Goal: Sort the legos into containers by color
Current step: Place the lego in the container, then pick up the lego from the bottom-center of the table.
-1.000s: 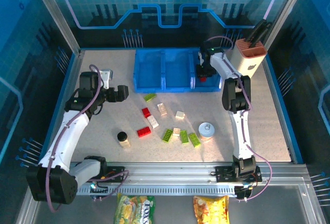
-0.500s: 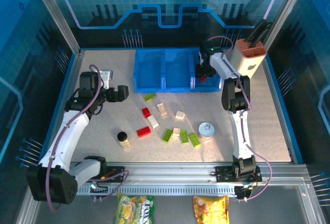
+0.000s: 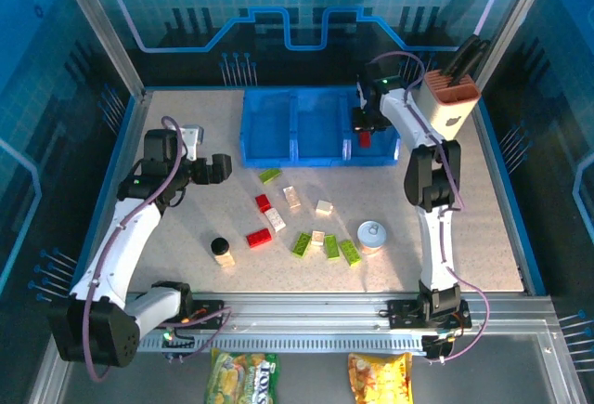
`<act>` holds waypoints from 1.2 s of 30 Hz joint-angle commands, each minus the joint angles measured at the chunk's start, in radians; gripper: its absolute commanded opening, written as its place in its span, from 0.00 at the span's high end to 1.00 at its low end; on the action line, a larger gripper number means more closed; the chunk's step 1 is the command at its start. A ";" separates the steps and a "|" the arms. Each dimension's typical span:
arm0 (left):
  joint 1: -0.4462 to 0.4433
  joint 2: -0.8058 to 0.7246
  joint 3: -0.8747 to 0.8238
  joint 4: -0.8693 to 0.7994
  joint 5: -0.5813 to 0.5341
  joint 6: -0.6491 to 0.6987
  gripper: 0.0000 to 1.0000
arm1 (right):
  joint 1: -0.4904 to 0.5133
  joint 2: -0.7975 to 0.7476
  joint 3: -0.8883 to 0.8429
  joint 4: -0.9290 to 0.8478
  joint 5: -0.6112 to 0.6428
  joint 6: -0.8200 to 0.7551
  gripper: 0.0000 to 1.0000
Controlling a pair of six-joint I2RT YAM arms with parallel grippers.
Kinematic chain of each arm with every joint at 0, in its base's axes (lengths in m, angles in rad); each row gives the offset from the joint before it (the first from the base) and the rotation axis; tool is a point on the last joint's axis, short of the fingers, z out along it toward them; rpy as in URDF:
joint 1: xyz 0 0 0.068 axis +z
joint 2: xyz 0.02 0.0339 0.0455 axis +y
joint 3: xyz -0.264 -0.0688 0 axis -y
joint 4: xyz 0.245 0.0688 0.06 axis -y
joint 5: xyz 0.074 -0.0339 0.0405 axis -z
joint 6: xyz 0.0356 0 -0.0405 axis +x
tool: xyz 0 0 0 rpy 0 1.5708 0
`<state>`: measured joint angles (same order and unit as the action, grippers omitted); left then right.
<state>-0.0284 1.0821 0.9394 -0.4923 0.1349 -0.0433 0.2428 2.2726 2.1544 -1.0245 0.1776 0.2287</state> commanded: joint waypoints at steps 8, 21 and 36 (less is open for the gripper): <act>0.005 0.039 0.024 -0.022 0.036 -0.001 0.01 | 0.089 -0.372 -0.444 0.082 -0.013 0.087 0.57; 0.005 0.036 0.023 -0.023 0.029 -0.004 0.01 | 0.320 -0.529 -0.711 0.104 0.007 0.202 0.54; 0.005 0.037 0.020 -0.023 0.025 -0.002 0.01 | 0.611 -0.474 -0.695 0.080 0.044 0.400 0.55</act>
<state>-0.0284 1.1210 0.9398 -0.4965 0.1513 -0.0460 0.8104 1.8019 1.4765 -0.9169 0.1883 0.5262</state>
